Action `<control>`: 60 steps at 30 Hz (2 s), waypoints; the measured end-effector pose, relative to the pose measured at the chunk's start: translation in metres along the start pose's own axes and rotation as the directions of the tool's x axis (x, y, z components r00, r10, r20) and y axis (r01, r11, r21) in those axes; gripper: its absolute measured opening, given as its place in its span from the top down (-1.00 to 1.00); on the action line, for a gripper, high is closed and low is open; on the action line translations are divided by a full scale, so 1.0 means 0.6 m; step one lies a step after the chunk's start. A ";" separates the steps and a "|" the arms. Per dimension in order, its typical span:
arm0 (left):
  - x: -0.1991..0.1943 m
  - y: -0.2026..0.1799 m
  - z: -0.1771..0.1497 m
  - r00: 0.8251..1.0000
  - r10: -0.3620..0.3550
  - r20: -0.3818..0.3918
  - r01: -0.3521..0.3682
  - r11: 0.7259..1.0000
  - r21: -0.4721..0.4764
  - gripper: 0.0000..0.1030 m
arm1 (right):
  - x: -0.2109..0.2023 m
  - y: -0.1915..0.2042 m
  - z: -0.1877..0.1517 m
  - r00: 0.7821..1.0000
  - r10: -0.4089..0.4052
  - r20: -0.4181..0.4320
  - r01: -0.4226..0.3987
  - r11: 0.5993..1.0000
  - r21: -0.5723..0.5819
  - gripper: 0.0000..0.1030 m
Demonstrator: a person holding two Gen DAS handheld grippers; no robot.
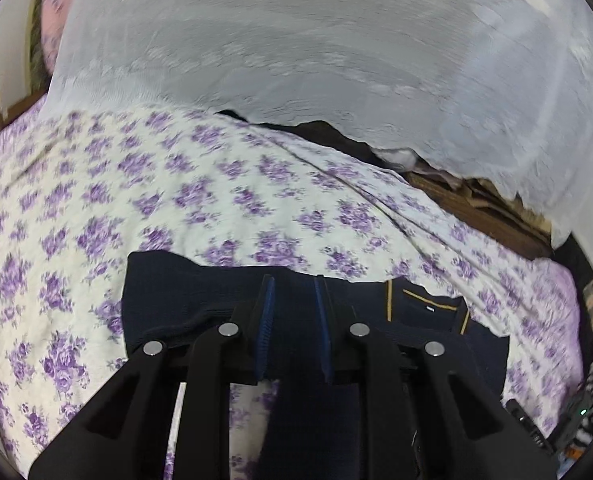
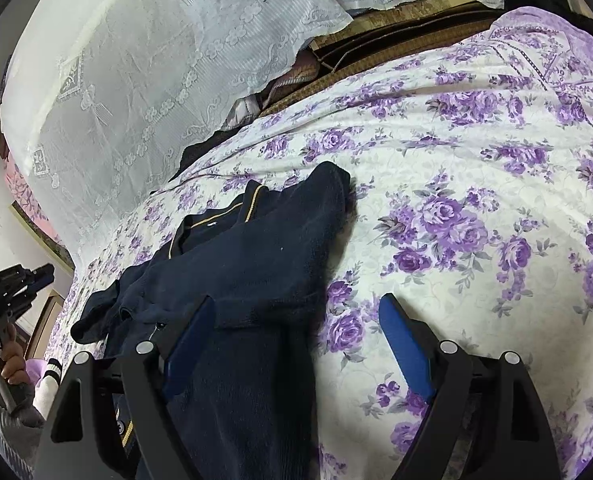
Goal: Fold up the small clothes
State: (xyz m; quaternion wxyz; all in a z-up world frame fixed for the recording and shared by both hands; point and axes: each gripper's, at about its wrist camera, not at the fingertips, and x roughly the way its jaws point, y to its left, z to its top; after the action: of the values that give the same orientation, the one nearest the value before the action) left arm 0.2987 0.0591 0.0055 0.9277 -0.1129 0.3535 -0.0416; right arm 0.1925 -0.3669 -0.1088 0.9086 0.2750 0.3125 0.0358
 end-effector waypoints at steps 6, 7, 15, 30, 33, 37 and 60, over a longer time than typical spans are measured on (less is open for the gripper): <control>0.025 0.004 -0.043 0.979 0.204 0.022 -0.205 0.968 0.147 -0.22 | 0.002 -0.004 0.001 1.000 0.008 -0.009 -0.008 1.000 0.011 -0.66; 0.031 0.014 -0.055 0.964 0.263 0.036 -0.266 0.946 0.188 -0.22 | 0.003 -0.004 0.001 1.000 0.006 -0.013 -0.005 1.000 0.008 -0.66; 0.094 0.068 -0.096 0.912 0.407 0.041 -0.394 0.846 0.360 -0.23 | 0.008 0.000 0.000 1.000 -0.006 -0.021 0.006 1.000 -0.008 -0.68; 0.176 0.067 -0.076 0.898 0.440 0.013 -0.408 0.823 0.396 0.75 | 0.013 -0.003 0.000 1.000 -0.010 -0.028 0.010 1.000 -0.016 -0.70; 0.151 0.080 -0.062 0.940 0.340 -0.020 -0.317 0.896 0.311 0.76 | 0.014 -0.003 0.000 1.000 -0.011 -0.028 0.011 1.000 -0.017 -0.70; 0.110 0.074 -0.042 0.973 0.228 -0.028 -0.216 0.949 0.229 0.76 | 0.014 -0.003 0.000 1.000 -0.013 -0.028 0.012 1.000 -0.018 -0.70; 0.085 -0.230 -0.061 0.992 -0.094 -0.082 0.113 0.956 0.272 0.77 | 0.019 -0.007 0.005 1.000 0.000 -0.030 0.000 1.000 -0.004 -0.70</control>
State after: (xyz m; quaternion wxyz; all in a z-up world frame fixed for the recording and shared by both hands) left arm 0.3125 -0.0896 -0.0209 0.9182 0.0006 0.3694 -0.1429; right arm 0.2029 -0.3695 -0.1152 0.9044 0.2724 0.3260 0.0404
